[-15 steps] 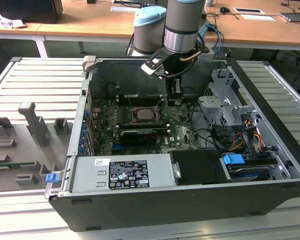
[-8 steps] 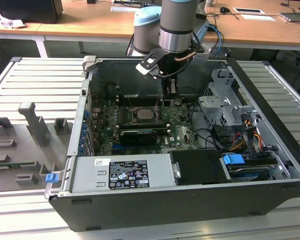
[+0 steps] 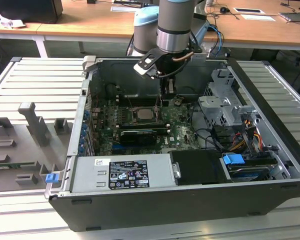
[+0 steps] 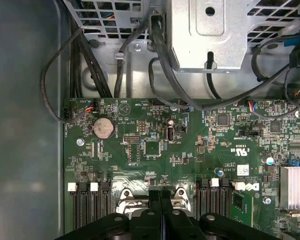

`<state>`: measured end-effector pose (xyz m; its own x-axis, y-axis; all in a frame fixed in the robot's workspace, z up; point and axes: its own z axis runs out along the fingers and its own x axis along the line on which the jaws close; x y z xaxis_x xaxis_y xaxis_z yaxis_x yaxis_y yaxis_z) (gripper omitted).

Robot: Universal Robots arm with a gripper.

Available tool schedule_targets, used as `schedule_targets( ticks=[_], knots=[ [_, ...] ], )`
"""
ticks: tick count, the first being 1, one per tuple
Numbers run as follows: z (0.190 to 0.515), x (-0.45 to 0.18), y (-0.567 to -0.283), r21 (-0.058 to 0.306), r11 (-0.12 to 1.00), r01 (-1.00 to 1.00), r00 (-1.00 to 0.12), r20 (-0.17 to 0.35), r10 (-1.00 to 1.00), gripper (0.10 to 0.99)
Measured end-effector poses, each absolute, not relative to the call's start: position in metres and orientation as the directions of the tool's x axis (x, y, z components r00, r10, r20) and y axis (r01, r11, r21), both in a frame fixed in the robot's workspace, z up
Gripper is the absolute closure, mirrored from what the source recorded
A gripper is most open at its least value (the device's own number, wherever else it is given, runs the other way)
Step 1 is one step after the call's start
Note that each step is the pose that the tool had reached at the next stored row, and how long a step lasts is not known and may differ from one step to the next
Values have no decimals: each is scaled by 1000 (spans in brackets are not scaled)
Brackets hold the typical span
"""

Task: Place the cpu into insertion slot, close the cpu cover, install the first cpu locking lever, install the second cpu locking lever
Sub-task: 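Close the cpu cover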

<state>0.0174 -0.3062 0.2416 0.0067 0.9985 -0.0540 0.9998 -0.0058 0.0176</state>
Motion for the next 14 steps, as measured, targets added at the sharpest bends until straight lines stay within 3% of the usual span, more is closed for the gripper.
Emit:
schedule_targets(
  ticks=[14],
  knots=[
    [236,2,-306,18,-6,1000,7,-54,999,980]
  ],
)
